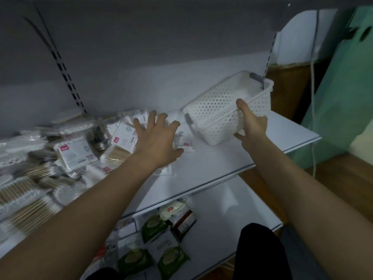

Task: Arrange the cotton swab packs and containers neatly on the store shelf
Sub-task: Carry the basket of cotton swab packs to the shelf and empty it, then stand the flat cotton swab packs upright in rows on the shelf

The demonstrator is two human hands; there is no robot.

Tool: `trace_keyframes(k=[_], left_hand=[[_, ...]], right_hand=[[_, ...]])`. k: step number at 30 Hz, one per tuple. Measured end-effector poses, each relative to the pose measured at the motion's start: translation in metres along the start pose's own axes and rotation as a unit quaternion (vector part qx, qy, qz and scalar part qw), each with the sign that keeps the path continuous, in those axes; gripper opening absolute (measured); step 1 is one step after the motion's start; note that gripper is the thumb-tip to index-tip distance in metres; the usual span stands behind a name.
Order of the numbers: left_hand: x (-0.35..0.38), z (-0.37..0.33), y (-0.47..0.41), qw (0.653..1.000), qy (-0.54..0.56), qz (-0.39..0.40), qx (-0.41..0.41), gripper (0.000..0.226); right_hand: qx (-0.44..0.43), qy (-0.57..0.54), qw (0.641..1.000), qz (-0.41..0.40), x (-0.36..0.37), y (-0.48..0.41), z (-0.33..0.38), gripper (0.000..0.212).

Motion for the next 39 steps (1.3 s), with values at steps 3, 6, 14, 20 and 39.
trace_keyframes(k=[3, 6, 14, 20, 39], left_hand=[[0.006, -0.005, -0.003, 1.000, -0.007, 0.003, 0.018, 0.075], [0.016, -0.004, -0.001, 0.999, -0.012, 0.008, 0.031, 0.073], [0.035, 0.006, 0.005, 0.996, -0.020, -0.048, 0.066, 0.060], [0.037, 0.006, 0.004, 0.996, -0.006, -0.056, 0.062, 0.055], [0.047, 0.013, 0.004, 0.995, 0.033, -0.078, 0.059, 0.057]], right_hand=[[0.008, 0.045, 0.999, 0.001, -0.004, -0.007, 0.001, 0.140], [0.011, 0.089, 0.996, 0.025, -0.010, -0.012, 0.003, 0.119], [-0.364, 0.448, 0.816, -0.030, 0.013, 0.041, 0.006, 0.083], [-0.420, 0.629, 0.652, 0.058, 0.062, 0.038, -0.023, 0.060], [-0.370, 0.669, 0.642, 0.061, -0.003, -0.054, 0.033, 0.042]])
Point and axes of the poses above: each hand's wrist, its own y-axis away from the middle knuckle, its own x-axis out of the palm, z = x × y, the point moved 6 cm from there along -y, towards the middle knuckle, and after that the axes turned 3 degrees about x, right-handed, at the moved point
